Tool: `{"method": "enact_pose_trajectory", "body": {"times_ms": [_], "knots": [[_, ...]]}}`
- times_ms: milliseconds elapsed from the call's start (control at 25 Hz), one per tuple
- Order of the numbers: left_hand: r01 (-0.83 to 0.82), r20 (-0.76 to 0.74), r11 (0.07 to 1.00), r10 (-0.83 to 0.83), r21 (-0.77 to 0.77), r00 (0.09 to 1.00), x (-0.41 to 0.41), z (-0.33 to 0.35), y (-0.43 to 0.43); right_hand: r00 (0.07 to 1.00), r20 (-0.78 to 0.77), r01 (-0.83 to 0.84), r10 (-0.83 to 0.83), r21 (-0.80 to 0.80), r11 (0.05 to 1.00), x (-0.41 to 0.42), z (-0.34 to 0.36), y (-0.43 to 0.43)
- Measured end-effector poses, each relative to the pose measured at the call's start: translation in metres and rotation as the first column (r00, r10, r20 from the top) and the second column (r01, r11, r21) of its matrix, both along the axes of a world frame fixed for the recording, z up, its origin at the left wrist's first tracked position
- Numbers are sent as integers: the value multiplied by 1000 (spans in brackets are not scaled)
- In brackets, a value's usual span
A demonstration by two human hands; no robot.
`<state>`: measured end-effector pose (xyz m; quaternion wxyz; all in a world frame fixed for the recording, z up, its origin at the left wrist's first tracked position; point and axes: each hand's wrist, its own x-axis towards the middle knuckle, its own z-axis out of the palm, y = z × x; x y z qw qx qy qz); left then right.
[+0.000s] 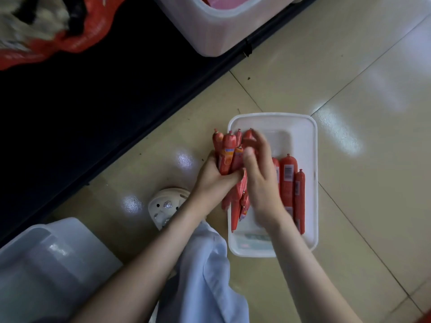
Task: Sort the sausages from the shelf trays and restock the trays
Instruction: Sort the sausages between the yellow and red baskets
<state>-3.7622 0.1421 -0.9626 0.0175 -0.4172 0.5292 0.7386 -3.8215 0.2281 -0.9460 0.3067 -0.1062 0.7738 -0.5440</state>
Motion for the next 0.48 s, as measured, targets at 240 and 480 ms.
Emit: {"method": "enact_pose_trajectory", "body": {"times_ms": [240,480], "knots": [[-253,120,941,231,224,965,25,-4,-29,967,-161,-29,195,696,717,14,-55,14],[-310,181,886,261,346,948,29,-11,-41,990,-6,-90,141,739,667,14,-72,8]]}}
